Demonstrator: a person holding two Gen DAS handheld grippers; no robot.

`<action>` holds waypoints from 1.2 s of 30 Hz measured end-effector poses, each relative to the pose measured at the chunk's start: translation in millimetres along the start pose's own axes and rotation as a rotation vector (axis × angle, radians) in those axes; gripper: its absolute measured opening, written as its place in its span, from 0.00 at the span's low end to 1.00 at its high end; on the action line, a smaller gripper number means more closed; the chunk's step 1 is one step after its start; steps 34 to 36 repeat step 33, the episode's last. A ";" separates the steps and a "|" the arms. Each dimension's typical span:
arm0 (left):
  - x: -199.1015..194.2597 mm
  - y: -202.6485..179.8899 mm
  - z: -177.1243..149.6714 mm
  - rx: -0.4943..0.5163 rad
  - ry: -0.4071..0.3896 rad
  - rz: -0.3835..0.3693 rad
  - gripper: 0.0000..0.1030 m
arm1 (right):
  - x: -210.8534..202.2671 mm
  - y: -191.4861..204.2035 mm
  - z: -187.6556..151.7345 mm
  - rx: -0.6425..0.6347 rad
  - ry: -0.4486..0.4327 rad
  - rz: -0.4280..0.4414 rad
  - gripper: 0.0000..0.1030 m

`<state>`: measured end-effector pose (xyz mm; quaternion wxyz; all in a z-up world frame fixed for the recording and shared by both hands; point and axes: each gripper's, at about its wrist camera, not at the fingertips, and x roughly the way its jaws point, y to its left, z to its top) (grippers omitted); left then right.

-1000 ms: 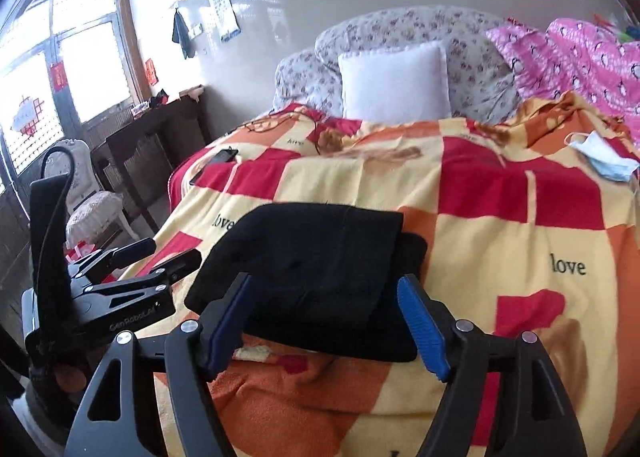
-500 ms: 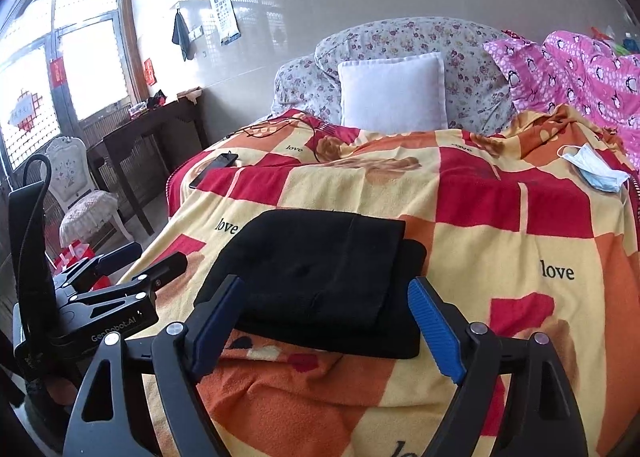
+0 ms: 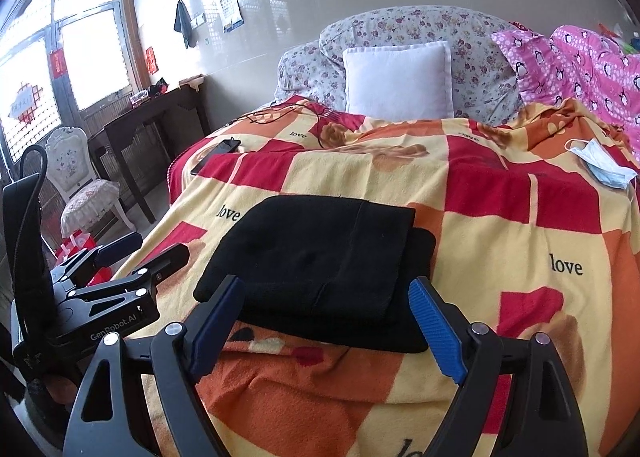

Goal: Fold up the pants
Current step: 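Open both grippers and withdraw from the folded pants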

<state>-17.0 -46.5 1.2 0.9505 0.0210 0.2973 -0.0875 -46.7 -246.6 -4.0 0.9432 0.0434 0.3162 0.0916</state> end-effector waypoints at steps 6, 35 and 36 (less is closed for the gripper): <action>1.5 0.4 -0.3 -0.005 0.000 -0.004 0.77 | 3.3 -2.1 -1.3 0.005 0.010 0.003 0.83; 8.7 0.1 -2.4 0.003 0.008 -0.005 0.77 | 11.1 -12.6 -6.3 0.020 0.047 -0.007 0.83; 8.7 0.1 -2.4 0.003 0.008 -0.005 0.77 | 11.1 -12.6 -6.3 0.020 0.047 -0.007 0.83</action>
